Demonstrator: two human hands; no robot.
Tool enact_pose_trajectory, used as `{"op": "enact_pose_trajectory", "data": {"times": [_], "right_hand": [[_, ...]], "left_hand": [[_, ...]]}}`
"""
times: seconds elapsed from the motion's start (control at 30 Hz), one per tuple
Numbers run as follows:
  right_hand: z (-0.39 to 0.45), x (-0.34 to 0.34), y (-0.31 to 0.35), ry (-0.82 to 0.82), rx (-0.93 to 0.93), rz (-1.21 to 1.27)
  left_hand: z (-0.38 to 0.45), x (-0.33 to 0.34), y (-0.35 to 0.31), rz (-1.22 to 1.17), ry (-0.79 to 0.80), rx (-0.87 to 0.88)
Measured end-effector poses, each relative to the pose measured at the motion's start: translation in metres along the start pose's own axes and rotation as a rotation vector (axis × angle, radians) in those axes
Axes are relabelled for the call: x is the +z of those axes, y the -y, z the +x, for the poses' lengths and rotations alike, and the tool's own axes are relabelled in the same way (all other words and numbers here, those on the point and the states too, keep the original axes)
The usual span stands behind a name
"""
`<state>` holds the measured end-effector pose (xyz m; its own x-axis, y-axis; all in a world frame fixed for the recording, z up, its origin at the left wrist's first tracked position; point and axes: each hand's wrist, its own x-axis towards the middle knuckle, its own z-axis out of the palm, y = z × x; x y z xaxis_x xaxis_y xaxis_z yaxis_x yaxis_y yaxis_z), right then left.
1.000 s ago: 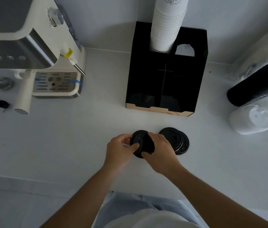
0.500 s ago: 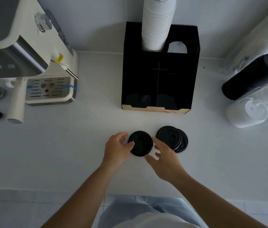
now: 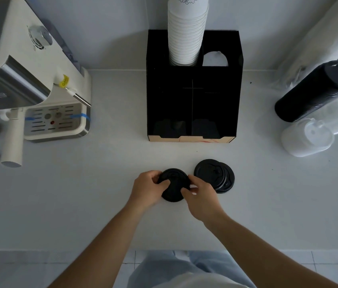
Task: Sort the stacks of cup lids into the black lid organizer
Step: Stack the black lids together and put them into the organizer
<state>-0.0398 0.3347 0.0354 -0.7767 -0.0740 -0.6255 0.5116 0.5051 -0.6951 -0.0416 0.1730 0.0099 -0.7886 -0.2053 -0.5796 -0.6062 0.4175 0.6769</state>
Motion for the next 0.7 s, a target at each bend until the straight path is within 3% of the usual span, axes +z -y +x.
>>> {"op": "enact_pose_trajectory", "data": {"times": [0.33,0.47,0.7], "right_hand": [[0.002,-0.006,0.002,-0.026,0.049,0.098],[0.0,-0.017,-0.003,-0.055,0.036,0.121],[-0.008,-0.044,-0.015,-0.062,0.072,0.237]], "left_hand": [[-0.005,-0.009,0.01,-0.209,0.009,-0.086],[-0.009,-0.012,-0.007,-0.338,0.097,-0.108],[-0.001,-0.003,-0.043,-0.229,0.278,-0.044]]}}
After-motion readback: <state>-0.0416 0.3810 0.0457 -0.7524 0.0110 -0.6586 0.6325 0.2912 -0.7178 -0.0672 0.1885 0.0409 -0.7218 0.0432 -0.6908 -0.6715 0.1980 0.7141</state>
